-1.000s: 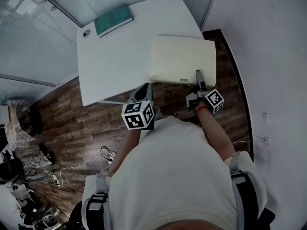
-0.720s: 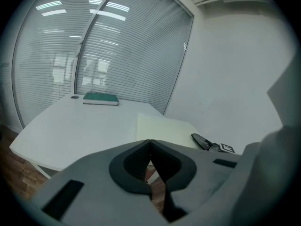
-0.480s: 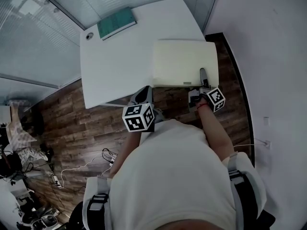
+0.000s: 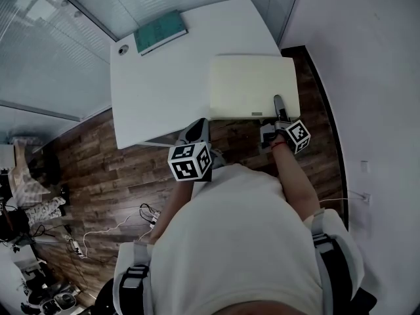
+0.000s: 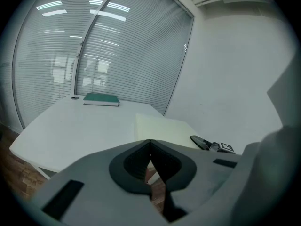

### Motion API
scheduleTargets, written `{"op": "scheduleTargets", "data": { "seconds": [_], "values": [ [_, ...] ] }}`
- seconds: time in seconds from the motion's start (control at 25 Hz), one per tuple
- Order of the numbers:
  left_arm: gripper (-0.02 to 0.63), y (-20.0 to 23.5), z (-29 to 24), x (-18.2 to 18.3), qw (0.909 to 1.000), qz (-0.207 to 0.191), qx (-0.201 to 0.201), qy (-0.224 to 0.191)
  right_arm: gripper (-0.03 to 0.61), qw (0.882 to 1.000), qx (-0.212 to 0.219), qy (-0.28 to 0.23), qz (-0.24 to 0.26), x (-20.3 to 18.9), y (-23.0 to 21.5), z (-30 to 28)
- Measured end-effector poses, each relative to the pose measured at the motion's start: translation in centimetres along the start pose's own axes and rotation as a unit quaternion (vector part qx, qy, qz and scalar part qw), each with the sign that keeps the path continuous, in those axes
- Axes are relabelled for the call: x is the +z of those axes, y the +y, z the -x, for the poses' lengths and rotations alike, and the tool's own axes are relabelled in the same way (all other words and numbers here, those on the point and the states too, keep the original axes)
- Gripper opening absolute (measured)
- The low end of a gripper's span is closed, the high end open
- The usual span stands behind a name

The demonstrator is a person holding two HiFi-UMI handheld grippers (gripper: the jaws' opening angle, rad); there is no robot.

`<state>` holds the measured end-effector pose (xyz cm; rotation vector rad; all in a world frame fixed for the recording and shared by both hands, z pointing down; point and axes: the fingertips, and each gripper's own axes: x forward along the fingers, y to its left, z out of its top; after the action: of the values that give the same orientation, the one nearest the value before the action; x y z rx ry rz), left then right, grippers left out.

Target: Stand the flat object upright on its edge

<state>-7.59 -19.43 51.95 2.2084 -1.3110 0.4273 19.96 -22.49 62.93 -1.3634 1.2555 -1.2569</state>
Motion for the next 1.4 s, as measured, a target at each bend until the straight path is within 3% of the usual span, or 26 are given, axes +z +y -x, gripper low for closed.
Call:
{"op": "scheduleTargets", "data": {
  "seconds": [0.96, 1.4],
  "values": [
    [0.020, -1.1, 1.1, -0.6, 0.9999, 0.001, 0.004, -0.011, 0.268, 0.999, -0.010, 0.002, 0.034, 1.2, 2.9, 1.0],
    [0.020, -0.5, 1.4, -0.7, 0.9998, 0.009, 0.008, -0.015, 0.264, 0.994, 0.003, 0.007, 0.108, 1.8, 7.1, 0.1]
  ]
}}
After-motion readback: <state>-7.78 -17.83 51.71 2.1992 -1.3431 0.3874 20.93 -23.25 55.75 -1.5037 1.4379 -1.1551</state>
